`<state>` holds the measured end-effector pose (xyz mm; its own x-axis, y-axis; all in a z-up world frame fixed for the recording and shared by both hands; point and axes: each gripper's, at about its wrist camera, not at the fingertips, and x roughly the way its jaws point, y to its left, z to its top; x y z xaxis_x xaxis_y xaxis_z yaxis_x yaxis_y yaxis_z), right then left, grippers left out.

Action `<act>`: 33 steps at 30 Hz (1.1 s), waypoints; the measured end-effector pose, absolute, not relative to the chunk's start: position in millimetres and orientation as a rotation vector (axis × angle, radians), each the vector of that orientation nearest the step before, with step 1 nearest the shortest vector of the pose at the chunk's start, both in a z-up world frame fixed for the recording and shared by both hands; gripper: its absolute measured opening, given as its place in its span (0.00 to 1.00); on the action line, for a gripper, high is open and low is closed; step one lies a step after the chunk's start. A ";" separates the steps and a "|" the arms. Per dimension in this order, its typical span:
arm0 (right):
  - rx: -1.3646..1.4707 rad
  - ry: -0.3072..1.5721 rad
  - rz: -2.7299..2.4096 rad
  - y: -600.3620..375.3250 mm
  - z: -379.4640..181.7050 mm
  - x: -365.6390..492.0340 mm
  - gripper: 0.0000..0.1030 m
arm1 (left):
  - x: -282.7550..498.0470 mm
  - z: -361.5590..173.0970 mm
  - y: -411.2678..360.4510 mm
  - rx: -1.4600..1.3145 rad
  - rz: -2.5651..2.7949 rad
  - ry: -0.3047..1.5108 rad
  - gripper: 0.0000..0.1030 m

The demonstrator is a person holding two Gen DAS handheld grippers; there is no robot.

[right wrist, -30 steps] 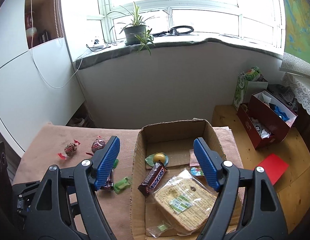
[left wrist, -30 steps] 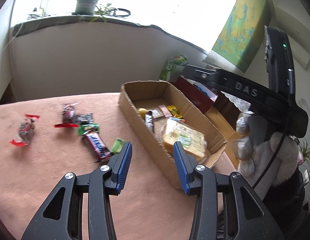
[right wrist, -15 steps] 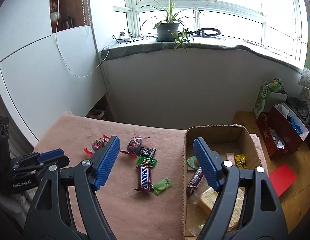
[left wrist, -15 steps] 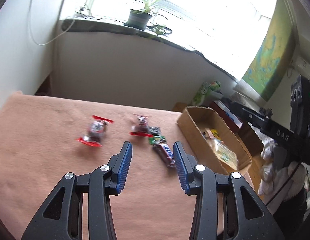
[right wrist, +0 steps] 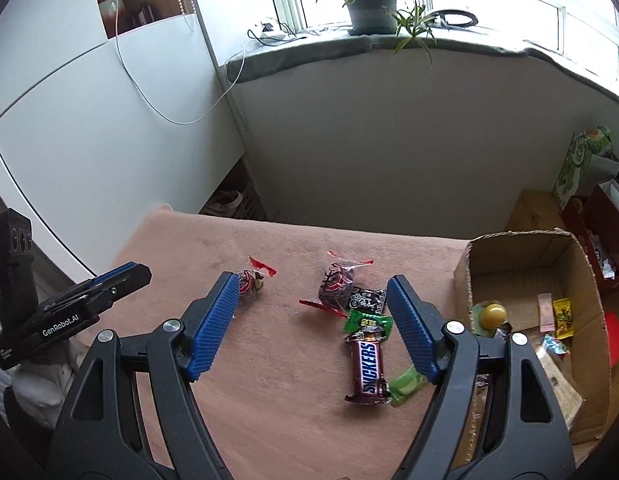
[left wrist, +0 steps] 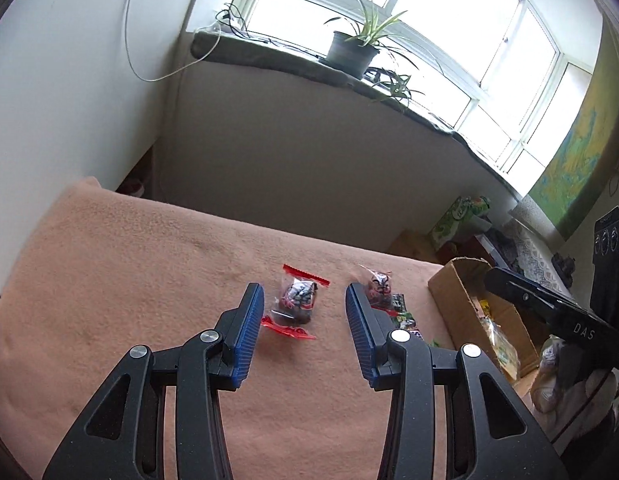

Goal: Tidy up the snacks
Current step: 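Move both grippers back to the red-wrapped chocolates on the table, then grasp a red-wrapped chocolate with the left gripper while the right grasps another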

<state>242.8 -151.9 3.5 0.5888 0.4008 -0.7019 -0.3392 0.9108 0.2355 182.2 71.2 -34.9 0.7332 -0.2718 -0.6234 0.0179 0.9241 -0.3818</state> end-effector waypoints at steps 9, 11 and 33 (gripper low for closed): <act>0.121 0.975 0.399 -128.5 -48.5 292.4 0.76 | 217.3 -62.9 57.6 -0.337 -0.191 0.815 0.40; 0.128 1.004 0.386 -127.0 -59.8 301.8 0.76 | 224.0 -68.2 52.4 -0.328 -0.197 0.831 0.40; 0.095 1.098 0.346 -113.5 -109.2 337.9 0.54 | 258.6 -114.5 25.6 -0.228 -0.181 0.926 0.40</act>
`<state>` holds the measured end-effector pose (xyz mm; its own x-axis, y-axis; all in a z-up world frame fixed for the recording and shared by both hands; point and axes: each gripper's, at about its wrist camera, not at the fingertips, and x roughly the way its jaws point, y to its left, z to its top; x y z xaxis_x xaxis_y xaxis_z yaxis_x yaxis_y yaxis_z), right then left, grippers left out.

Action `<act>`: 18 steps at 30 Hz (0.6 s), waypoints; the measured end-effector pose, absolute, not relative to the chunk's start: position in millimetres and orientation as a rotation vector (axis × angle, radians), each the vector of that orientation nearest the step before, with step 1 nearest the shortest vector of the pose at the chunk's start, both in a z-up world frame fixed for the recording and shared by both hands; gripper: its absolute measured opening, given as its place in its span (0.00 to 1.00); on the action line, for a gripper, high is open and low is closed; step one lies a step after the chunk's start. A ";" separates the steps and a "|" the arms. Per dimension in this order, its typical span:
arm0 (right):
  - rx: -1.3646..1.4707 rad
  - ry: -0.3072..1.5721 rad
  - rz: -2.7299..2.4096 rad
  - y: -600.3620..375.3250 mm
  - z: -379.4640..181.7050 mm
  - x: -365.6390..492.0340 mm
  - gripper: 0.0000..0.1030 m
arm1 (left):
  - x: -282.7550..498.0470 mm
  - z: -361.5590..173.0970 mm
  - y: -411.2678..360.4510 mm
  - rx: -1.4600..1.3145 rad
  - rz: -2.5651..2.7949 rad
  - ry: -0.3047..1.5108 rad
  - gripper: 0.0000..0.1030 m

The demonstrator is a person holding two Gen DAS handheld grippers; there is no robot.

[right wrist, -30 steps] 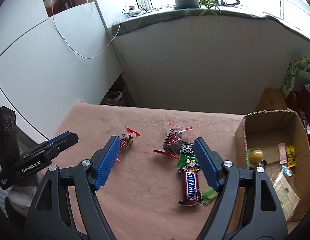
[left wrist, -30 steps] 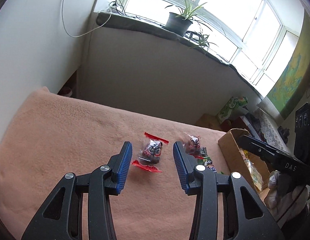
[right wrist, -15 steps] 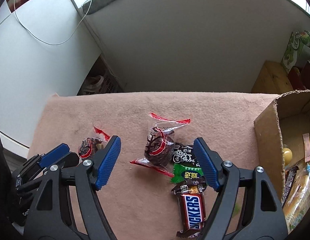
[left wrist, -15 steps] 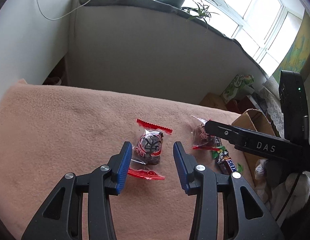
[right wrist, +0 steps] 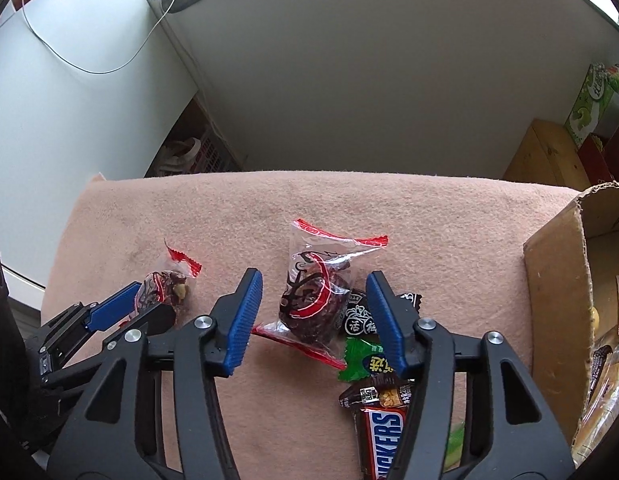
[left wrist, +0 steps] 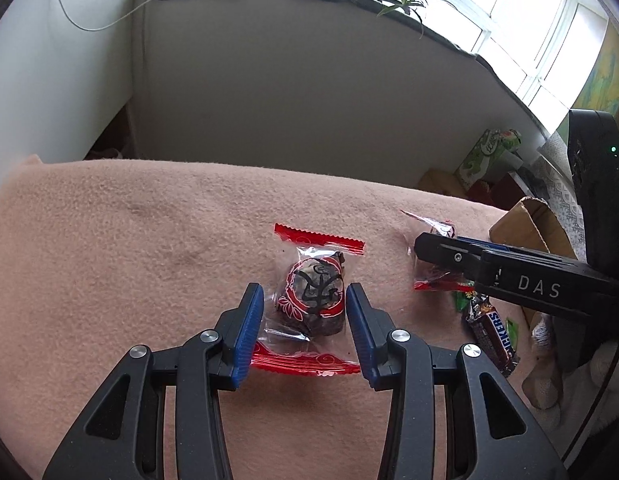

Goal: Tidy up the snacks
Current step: 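Grasp a red-wrapped chocolate with the left gripper while the right grasps another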

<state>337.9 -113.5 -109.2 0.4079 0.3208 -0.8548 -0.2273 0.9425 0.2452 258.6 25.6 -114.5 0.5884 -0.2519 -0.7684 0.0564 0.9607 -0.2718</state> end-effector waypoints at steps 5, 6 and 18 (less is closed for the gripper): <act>0.048 1.112 0.363 -103.2 -115.0 333.5 0.37 | 257.2 -117.3 24.5 -0.230 -0.176 0.915 0.37; 0.046 1.113 0.368 -100.9 -116.3 333.0 0.35 | 256.9 -117.2 24.2 -0.228 -0.174 0.912 0.37; 0.080 1.071 0.395 -105.8 -106.1 305.6 0.33 | 240.4 -110.7 29.4 -0.239 -0.155 0.879 0.36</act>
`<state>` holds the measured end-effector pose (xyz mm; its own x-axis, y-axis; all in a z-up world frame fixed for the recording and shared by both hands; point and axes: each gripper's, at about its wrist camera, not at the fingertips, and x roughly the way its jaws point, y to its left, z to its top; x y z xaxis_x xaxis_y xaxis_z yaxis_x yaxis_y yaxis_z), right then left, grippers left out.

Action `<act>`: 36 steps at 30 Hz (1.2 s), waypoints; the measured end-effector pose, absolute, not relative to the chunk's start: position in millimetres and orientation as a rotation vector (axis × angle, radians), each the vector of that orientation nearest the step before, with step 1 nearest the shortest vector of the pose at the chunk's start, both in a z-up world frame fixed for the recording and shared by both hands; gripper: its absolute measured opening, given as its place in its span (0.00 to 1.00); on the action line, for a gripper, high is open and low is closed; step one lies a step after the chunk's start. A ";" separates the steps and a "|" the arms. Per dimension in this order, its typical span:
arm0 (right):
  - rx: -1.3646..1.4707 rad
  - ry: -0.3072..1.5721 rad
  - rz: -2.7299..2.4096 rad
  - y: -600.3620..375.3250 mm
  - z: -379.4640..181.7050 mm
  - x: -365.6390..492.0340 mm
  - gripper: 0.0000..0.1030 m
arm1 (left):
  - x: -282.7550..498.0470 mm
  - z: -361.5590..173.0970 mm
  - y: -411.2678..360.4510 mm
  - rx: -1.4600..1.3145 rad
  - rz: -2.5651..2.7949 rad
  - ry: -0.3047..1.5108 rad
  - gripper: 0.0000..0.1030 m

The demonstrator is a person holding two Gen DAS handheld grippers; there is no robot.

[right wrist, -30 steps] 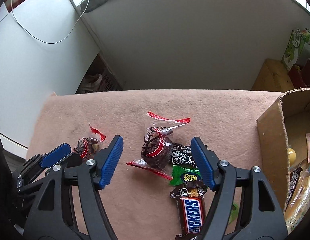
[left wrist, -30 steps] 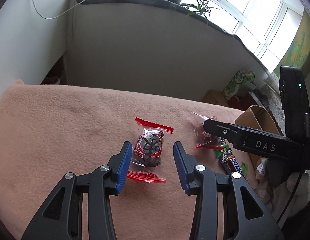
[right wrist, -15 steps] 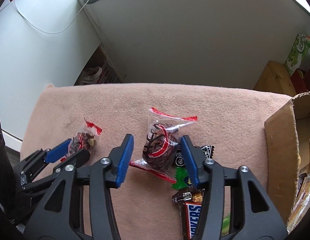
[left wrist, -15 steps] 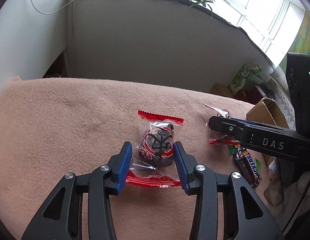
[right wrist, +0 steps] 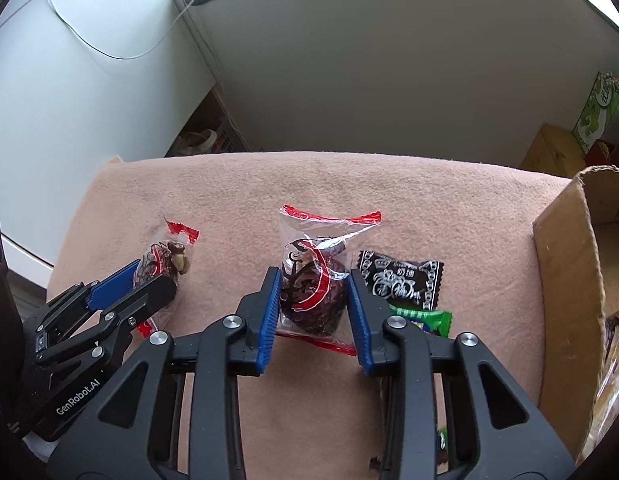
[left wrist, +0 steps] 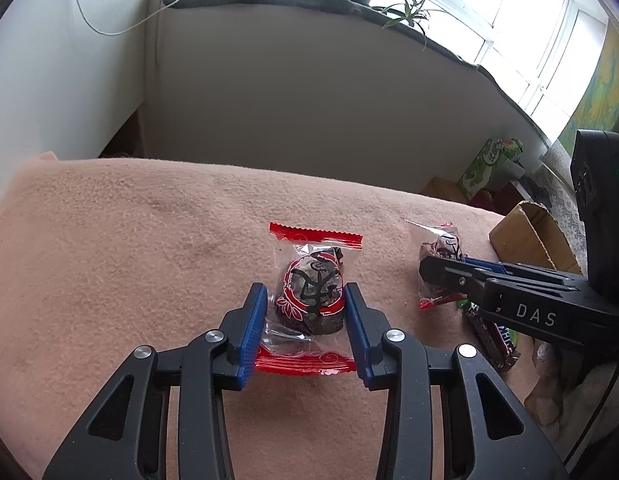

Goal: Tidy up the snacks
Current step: 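Grasp a red-wrapped chocolate with the left gripper while the right grasps another, then carry both red-wrapped chocolates over the cardboard box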

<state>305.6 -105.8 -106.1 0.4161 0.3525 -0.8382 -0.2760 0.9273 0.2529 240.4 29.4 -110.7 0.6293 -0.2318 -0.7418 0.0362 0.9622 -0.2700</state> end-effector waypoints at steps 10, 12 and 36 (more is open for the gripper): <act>0.097 0.925 0.420 -144.1 -58.5 229.9 0.33 | 190.7 -68.0 23.0 -0.239 -0.179 0.772 0.36; 0.096 0.890 0.415 -156.6 -48.1 210.2 0.33 | 177.9 -57.9 19.6 -0.235 -0.188 0.747 0.36; 0.136 0.735 0.214 -315.9 1.2 99.5 0.33 | 134.6 -10.0 -83.9 -0.163 -0.389 0.650 0.36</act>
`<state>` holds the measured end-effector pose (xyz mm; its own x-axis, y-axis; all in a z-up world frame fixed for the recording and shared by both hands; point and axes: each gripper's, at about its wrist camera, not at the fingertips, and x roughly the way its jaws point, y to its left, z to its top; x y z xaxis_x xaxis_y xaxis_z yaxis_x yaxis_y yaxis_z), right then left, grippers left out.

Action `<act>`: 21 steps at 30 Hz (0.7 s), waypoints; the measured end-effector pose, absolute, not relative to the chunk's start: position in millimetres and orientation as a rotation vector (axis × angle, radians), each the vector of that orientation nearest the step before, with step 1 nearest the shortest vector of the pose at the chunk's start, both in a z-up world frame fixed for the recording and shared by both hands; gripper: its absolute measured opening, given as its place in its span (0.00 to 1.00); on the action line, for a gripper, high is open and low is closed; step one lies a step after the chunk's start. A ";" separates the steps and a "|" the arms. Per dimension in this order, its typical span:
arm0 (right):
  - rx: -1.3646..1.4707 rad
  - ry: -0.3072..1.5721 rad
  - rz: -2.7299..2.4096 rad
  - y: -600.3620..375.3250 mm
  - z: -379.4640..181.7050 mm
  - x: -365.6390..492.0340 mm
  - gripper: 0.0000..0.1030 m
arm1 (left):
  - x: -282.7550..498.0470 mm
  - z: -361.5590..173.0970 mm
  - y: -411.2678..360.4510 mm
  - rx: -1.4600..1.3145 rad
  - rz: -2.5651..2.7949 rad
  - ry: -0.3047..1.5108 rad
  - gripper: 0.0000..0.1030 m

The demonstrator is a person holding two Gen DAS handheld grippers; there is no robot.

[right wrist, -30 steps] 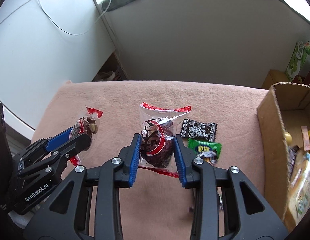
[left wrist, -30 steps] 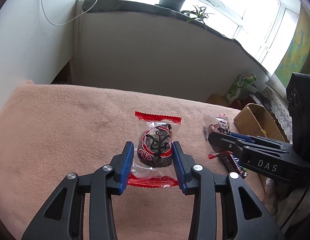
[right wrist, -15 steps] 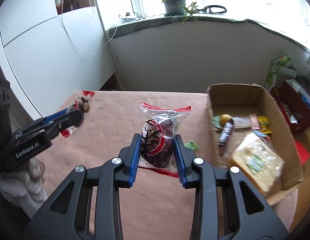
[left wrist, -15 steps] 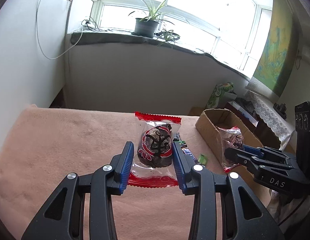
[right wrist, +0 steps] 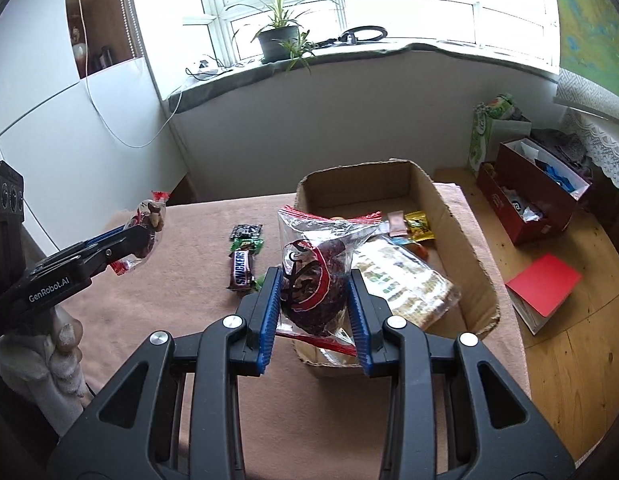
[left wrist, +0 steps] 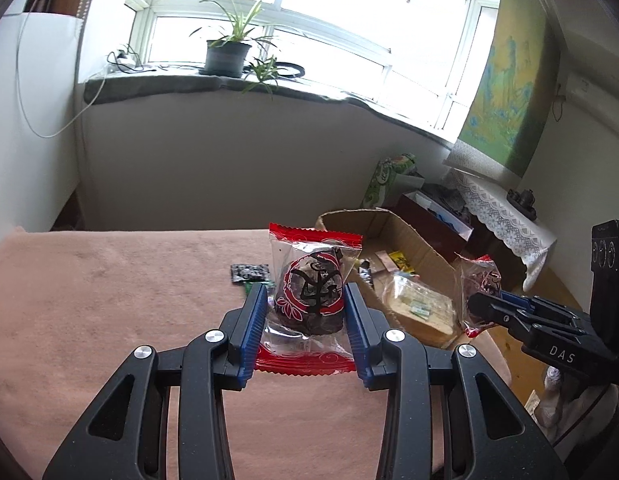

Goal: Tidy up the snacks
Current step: 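Carry both red-wrapped chocolates over the cardboard box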

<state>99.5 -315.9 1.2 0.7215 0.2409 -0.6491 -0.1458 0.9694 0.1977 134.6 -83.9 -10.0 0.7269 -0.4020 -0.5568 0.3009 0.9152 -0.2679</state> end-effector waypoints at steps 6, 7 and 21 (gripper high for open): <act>0.162 0.739 0.178 -347.5 -5.9 100.3 0.33 | 139.3 -8.7 -121.6 -0.137 -0.444 0.664 0.36; 0.165 0.739 0.174 -351.7 -7.1 101.6 0.33 | 140.9 -8.7 -128.4 -0.130 -0.451 0.665 0.36; 0.166 0.751 0.154 -380.7 -27.2 128.0 0.33 | 192.3 -20.8 -199.9 -0.039 -0.508 0.710 0.36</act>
<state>128.0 -380.7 -27.2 0.7211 0.1982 -0.6639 -0.0799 0.9756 0.2045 192.3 -199.9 -20.8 0.6424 -0.4588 -0.6139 0.4330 0.8782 -0.2033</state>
